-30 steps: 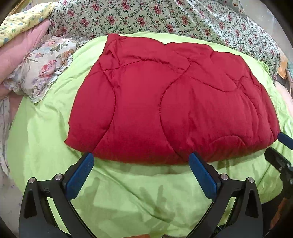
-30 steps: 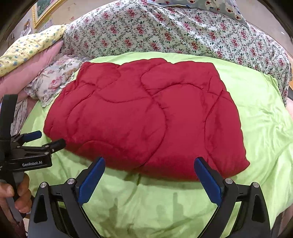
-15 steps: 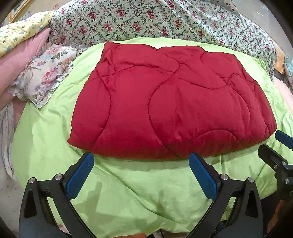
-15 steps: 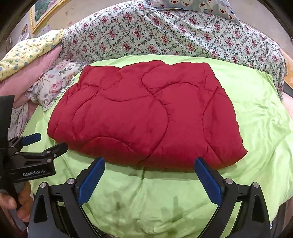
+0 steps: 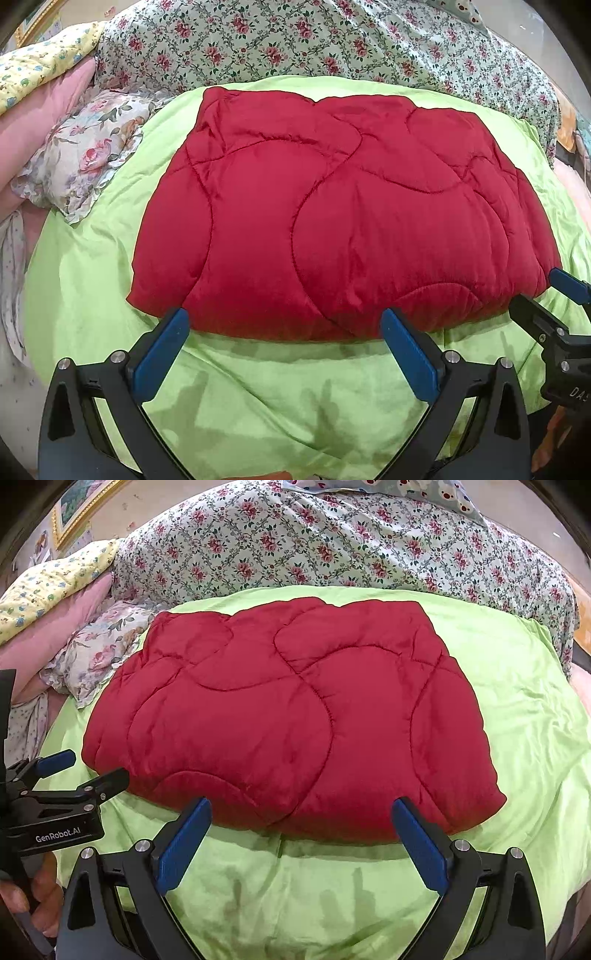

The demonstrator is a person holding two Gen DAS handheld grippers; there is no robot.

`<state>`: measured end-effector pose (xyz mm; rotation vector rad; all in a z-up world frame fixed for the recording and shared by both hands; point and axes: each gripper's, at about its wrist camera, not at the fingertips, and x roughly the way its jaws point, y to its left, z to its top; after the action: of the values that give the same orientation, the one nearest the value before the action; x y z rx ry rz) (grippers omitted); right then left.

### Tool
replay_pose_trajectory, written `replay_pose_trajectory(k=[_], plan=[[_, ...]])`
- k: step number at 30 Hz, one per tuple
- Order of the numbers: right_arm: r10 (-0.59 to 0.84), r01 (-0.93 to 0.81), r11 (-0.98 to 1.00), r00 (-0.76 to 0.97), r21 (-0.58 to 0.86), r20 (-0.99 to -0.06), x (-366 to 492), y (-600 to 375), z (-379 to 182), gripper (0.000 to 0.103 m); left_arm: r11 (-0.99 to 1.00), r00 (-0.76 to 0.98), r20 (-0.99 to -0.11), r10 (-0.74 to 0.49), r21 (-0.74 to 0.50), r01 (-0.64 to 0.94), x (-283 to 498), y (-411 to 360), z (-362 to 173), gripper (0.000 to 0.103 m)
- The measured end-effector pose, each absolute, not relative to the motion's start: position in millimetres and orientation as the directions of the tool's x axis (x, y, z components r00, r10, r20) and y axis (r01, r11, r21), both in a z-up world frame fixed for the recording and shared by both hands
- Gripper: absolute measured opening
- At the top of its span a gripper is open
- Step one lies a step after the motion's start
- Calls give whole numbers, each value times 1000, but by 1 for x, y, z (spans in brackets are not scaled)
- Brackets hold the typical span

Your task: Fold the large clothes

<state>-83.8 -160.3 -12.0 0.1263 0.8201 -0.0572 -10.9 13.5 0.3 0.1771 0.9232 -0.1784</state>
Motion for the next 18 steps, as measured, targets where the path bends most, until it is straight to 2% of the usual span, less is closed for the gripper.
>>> replay_pose_trajectory(k=[18], plan=[[0,100,991,678,92,-735,-75,-161,-11,99,971,587,-806,-80,69,227,-4,15,0,103]])
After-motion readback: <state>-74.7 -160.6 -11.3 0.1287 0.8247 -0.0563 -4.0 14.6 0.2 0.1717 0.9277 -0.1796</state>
